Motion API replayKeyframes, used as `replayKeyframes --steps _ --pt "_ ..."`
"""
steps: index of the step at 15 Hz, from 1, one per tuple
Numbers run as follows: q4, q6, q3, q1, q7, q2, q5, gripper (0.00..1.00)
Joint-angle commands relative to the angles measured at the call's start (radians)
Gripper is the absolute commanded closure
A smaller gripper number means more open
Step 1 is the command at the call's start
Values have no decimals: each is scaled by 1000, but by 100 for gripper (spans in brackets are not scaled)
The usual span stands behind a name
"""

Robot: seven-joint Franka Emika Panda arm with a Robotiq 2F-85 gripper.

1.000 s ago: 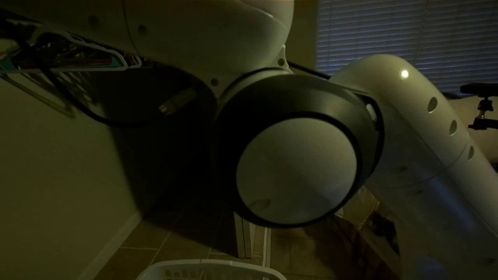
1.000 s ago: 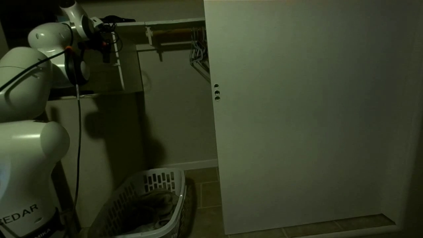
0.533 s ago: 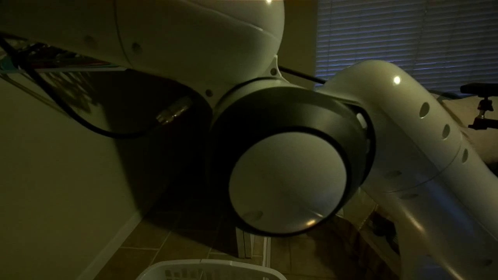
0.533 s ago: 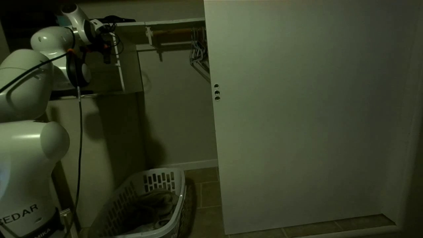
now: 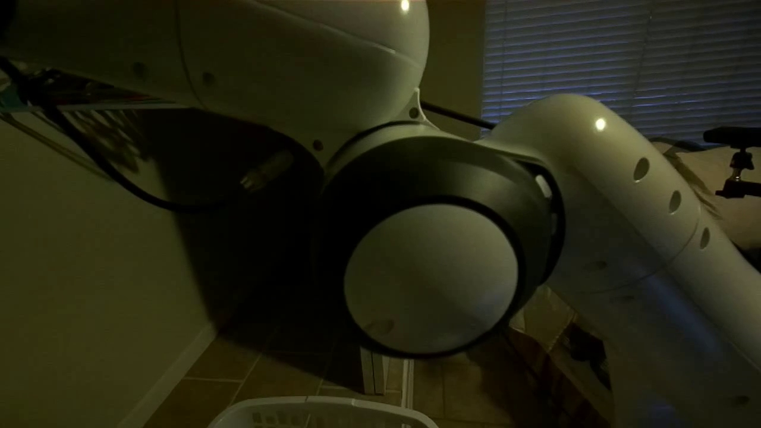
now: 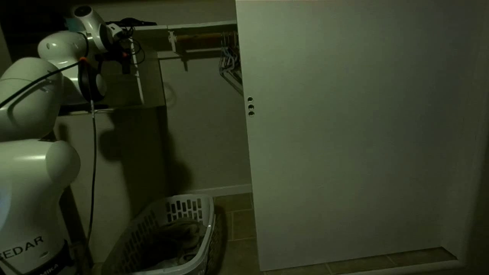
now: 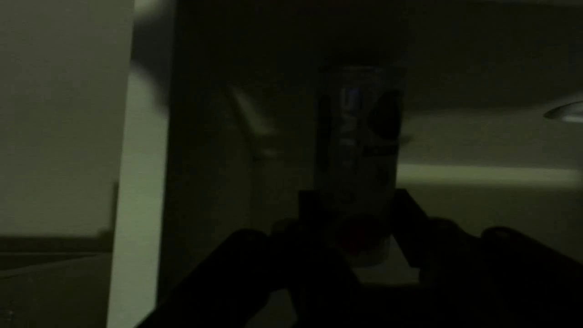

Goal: Pick up the small bottle and place it on the top shelf

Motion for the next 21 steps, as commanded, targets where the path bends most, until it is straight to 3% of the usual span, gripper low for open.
replayKeyframes --steps 1,9,10,11,15,21 --pt "14 -1 2 -8 -11 9 29 81" --pt "9 -25 -13 -9 39 0 23 81" --pt "9 -24 -12 -9 40 1 24 31" --pt "9 -27 -14 -8 43 0 22 29" --pt "10 -44 -17 -5 51 -1 19 3" --pt "-4 -182 -21 11 1 -39 4 0"
